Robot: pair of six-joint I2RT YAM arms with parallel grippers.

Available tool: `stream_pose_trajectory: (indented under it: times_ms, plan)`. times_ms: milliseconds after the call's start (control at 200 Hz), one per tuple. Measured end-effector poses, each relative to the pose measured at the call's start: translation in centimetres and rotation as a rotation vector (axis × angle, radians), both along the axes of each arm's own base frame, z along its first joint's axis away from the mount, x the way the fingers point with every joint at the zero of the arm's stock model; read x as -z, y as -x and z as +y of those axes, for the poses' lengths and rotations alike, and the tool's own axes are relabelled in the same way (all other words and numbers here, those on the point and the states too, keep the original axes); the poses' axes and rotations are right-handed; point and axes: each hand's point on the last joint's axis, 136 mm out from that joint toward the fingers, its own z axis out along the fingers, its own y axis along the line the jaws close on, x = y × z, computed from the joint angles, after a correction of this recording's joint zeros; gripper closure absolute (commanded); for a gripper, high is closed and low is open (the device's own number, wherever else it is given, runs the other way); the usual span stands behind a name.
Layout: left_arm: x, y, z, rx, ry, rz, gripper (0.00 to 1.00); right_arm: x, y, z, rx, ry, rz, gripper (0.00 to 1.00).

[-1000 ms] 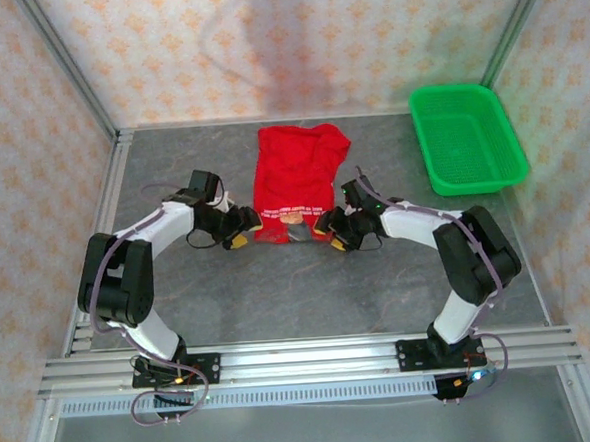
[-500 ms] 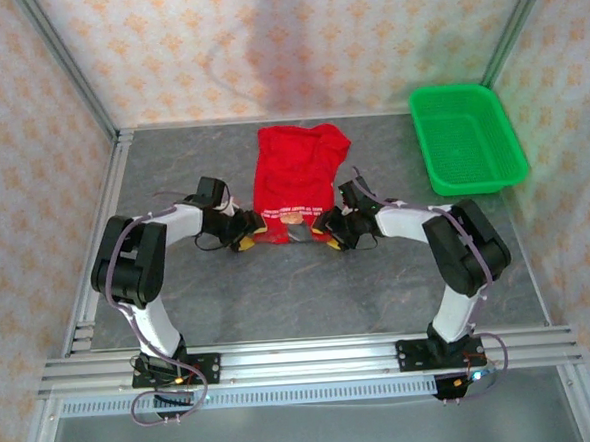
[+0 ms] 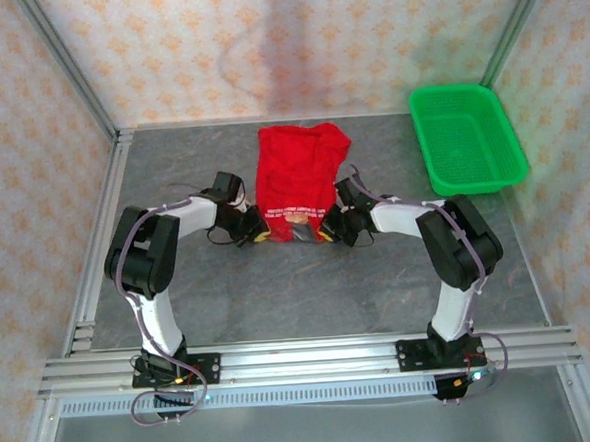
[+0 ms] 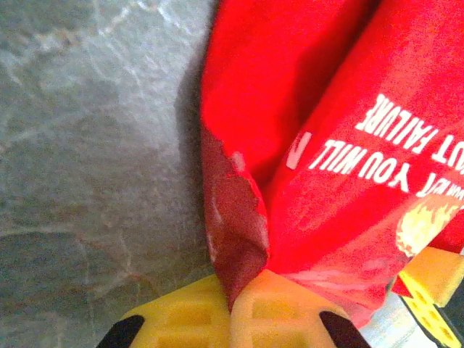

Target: Fold and stack the t-shirts

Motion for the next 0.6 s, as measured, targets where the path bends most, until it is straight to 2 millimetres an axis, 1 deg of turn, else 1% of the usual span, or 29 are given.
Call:
stream_pose_trajectory:
  times_ms: [65,140,225,290,360,490,600]
  plan:
    - [-0.6,0.4,0.5,-0.010,-0.025,-0.013,1.00,-0.4,0.4,-0.2,0.001,0.018,0.002,1.00]
    - [-2.1,1.5,1.2,-0.020,-0.038,-0.044,1.00,-1.5,1.3,-0.1,-0.010,0.021,0.004,1.00]
    - [-4.6,3.4,1.8,-0.024,-0.038,-0.102,1.00,-3.2,2.8,0.5,-0.035,0.014,-0.005,1.00]
    - [-5.9,5.3,2.2,-0.030,-0.033,-0.131,1.00,-4.5,4.4,0.8,-0.056,0.007,-0.011,1.00]
    - [-6.5,7.3,2.7,-0.041,-0.026,-0.143,1.00,-5.7,6.2,1.2,-0.073,-0.006,-0.013,1.00]
    - [-6.7,11.1,3.3,-0.058,-0.015,-0.125,1.00,-7.2,10.0,1.8,-0.103,-0.021,0.003,1.00]
    - [-8.0,12.6,3.7,-0.078,0.003,-0.143,1.00,-8.7,12.5,2.4,-0.120,-0.026,-0.001,1.00]
